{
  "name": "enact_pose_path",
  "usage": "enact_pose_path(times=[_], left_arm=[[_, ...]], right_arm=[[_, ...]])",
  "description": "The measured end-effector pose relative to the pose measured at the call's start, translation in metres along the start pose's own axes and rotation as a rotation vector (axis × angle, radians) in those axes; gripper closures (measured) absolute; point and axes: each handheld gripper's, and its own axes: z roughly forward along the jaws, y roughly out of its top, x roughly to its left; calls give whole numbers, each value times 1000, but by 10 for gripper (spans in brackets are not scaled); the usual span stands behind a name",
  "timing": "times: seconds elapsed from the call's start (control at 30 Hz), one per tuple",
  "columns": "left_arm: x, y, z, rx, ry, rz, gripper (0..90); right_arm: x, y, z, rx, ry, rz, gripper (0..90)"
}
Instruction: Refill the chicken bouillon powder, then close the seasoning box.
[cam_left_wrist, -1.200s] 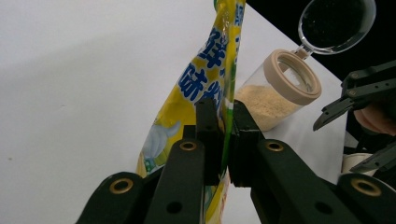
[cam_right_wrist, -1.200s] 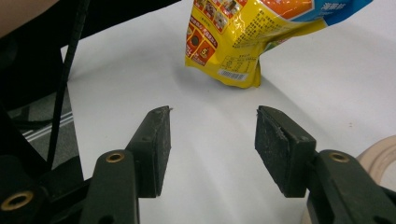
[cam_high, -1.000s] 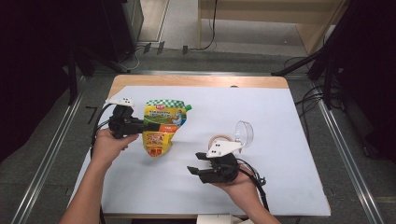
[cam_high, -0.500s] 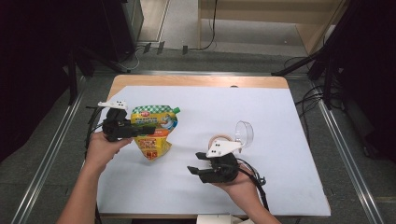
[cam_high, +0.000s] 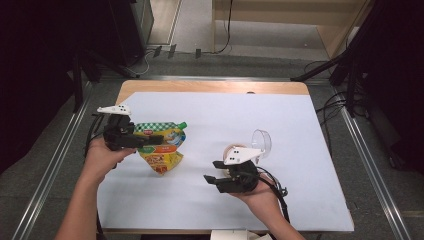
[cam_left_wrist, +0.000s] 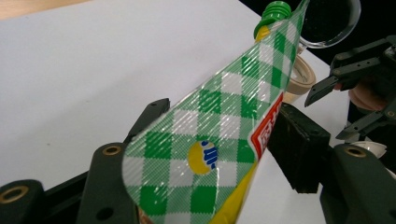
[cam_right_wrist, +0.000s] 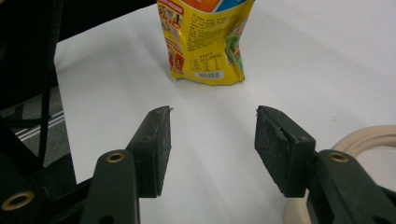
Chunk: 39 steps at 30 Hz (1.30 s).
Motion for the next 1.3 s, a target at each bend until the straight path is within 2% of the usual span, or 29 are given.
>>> enact_pose_path(times=[0.23,0.3,0.5,0.67,0.87,1.03,1.2,1.3], left_arm=[[-3,5,-18,-24,26,-6,410],[-4,7,-22,-23,40,-4,405],[-7,10,-34,-23,72,-9,403],[-4,9,-45,-15,113,-26,392],[4,3,-59,-39,138,-45,382],[10,-1,-63,-38,174,-58,381],[20,-9,-61,-31,188,-93,370],[23,-11,-59,-22,193,-95,371]], right_arm=[[-5,4,-8,11,-9,1,483],[-7,5,-10,11,-8,15,484],[-11,8,-16,7,-11,18,497],[-13,9,-19,12,-8,29,515],[-17,11,-25,5,-6,42,531],[-18,14,-28,4,-7,45,540],[-19,17,-33,1,-9,48,546],[-21,19,-37,-4,-9,50,552]])
